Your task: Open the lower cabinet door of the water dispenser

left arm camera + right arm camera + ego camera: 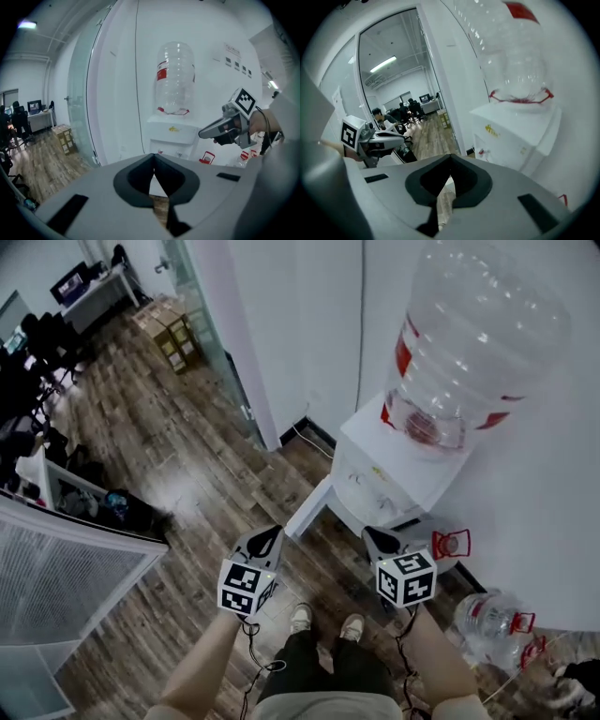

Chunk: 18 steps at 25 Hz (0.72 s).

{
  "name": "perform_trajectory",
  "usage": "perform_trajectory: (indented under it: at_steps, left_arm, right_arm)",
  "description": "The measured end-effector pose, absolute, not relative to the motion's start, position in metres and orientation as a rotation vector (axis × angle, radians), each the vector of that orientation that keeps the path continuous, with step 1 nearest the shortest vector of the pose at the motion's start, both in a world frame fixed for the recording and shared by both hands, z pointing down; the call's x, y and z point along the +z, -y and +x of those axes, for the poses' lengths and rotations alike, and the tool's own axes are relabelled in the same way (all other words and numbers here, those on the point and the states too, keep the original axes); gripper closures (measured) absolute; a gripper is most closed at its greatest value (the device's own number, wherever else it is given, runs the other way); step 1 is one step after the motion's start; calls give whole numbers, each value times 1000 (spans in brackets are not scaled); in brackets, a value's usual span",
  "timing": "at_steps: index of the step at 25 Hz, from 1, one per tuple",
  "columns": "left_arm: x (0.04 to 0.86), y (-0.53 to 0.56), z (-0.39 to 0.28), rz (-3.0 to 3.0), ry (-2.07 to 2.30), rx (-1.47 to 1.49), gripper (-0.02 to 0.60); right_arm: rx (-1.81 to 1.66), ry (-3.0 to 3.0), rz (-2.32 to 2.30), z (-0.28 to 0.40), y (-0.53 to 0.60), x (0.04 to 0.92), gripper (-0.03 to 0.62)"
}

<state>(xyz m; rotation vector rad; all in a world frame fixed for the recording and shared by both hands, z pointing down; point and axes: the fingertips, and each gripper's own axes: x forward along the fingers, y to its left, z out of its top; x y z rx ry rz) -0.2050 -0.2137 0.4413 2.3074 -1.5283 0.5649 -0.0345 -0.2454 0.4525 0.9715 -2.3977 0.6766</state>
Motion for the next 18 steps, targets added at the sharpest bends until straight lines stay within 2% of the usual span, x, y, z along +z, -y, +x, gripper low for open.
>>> perform_trajectory:
  at_steps: [18]
  left_arm:
    - [199,180,-124,2648,1589,346,575]
  right_arm:
    - [327,2632,1200,59,172,199,588]
